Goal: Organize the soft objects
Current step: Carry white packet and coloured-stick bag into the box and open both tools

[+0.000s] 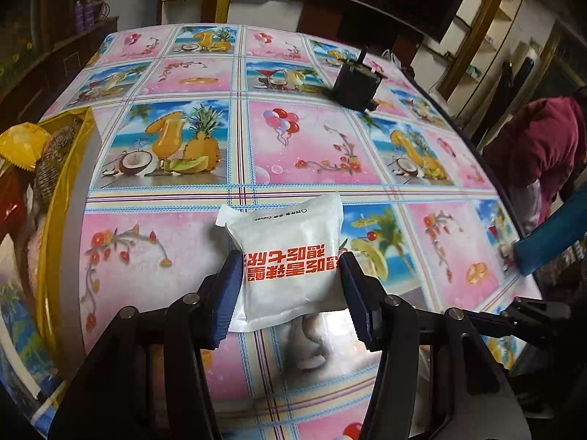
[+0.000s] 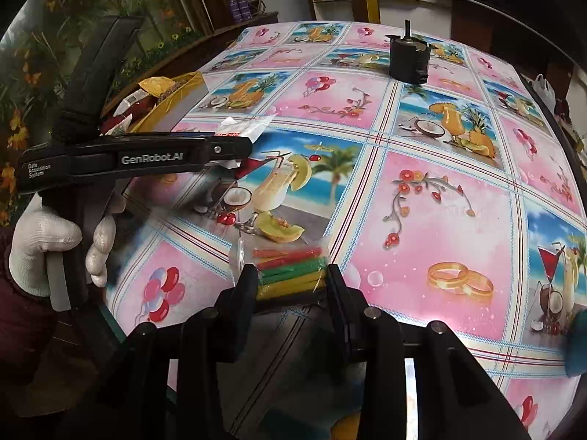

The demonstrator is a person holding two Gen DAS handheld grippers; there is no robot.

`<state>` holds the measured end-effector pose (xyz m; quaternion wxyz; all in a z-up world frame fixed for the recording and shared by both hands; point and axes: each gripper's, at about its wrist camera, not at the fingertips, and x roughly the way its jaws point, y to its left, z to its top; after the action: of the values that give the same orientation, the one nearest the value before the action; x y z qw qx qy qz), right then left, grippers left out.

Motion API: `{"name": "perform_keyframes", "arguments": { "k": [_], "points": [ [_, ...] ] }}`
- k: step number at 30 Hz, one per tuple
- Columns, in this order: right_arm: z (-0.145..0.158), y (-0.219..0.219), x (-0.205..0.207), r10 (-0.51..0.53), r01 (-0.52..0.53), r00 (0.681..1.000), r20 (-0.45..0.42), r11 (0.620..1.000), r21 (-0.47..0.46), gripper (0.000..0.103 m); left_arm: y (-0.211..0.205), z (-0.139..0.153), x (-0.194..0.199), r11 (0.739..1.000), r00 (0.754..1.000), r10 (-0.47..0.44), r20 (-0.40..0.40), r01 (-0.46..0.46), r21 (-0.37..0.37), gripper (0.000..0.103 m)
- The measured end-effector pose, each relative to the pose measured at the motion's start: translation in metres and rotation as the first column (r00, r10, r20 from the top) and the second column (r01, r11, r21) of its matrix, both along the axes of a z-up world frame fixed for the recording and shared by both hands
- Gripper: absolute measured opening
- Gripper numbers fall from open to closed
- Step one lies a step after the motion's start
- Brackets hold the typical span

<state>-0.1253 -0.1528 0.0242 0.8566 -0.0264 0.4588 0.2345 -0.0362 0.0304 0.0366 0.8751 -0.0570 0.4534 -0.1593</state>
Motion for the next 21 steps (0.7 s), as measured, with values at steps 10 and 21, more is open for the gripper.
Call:
{"name": "perform_keyframes", "arguments": {
  "k": [10,21],
  "points": [
    [0.037,0.016,-0.005,0.022,-0.029,0.996,0.083,0.996,0.084,0.037,0.094,0.062,-0.075,0.964,0.979,0.172,0.109,-0.144,-0.225,0.053],
    [0.062,0.105,0.006,0.177,-0.192,0.977,0.116,0.974,0.124,0.037,0.197,0.055,-0.11,0.886,0.89,0.443,0.107,-0.416,-0.206,0.054]
  ]
}}
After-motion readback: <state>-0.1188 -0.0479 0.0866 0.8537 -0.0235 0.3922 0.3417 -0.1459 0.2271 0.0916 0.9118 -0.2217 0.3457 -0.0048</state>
